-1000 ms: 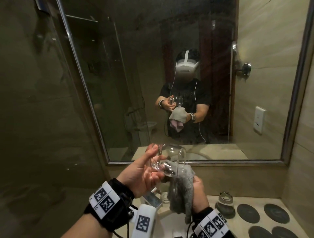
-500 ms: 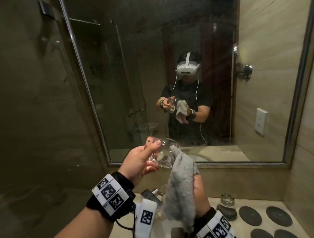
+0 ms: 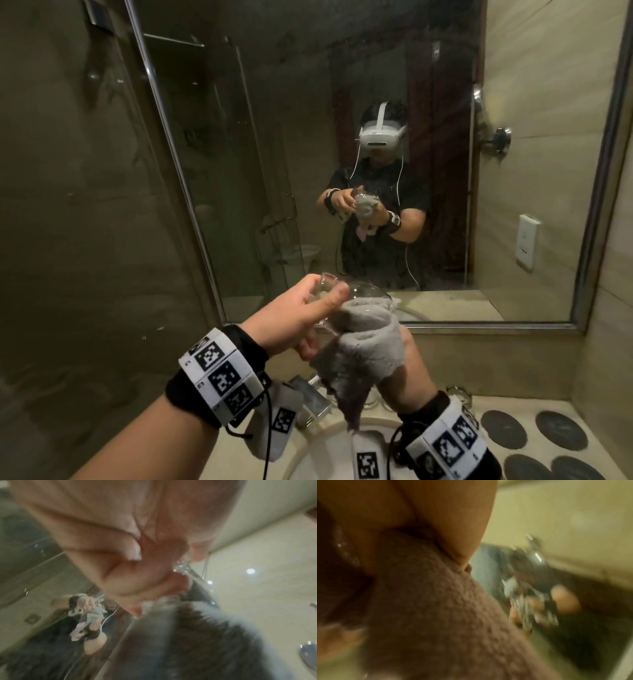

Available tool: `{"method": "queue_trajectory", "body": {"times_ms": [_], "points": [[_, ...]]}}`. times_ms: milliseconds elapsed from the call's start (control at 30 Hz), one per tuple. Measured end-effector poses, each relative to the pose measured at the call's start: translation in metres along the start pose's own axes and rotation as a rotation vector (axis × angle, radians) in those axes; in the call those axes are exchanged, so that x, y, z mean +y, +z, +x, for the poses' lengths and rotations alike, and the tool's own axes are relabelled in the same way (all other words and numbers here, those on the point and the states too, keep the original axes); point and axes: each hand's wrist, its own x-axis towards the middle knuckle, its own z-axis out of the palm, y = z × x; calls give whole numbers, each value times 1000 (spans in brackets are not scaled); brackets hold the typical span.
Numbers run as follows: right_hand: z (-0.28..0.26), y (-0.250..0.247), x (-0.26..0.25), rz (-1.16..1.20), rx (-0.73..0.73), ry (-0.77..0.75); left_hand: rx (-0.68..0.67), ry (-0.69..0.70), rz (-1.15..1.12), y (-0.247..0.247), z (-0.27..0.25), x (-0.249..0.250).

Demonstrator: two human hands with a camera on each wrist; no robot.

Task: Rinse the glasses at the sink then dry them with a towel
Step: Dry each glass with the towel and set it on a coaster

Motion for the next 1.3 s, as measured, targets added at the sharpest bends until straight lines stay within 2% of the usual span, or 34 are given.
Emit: {"method": "queue_trajectory", "body": {"times_ms": [100,167,233,300,367,467,533,600,667,733,767,833,900,933,1000,1067,1100,1133,1200,1267,1300], "points": [[-3,4,-4,-97,-48,34,108,-79,-42,4,3,0],[-1,1,-2,-122,-42,46,173,31,25,6,3,-6],[2,-2,1,105,-12,91,160,228,182,7,1,-12],[3,-4,4,293,-7,84,140,316,270,5,0,-16],[2,-3,3,223,-25,29,122,285,241,4,2,-17],[-2,-4,0,-111,3,-47,109,97,-15,6,5,-9],[-4,-6,2,-154,18,-32,133,92,19,5,8,-9],[-5,-5,6,-32,38,22,106,213,145,4,7,-12],[-3,-4,7,214,35,59,58,338,252,2,4,-15],[-1,-5,2,341,10,69,69,368,295,1,5,-17],[0,-6,-1,268,8,41,81,347,272,1,5,-15],[0,-8,-5,-60,27,-18,84,203,71,4,4,-7],[-1,-11,-3,-217,55,19,104,103,-39,4,7,-5],[-1,-10,-2,-166,75,76,113,121,-10,4,6,-5],[-2,-4,0,84,107,164,84,253,119,0,5,-8],[0,-4,-1,341,181,175,46,377,301,-2,2,-13],[0,-5,-3,405,191,163,55,393,324,-1,1,-13],[1,-5,-6,383,170,134,82,368,297,1,1,-11],[5,-5,-9,199,135,74,126,227,100,5,1,-4],[6,-3,-9,71,152,105,164,135,-7,3,4,-3],[7,-1,-9,69,165,142,180,145,15,1,4,-4]]}}
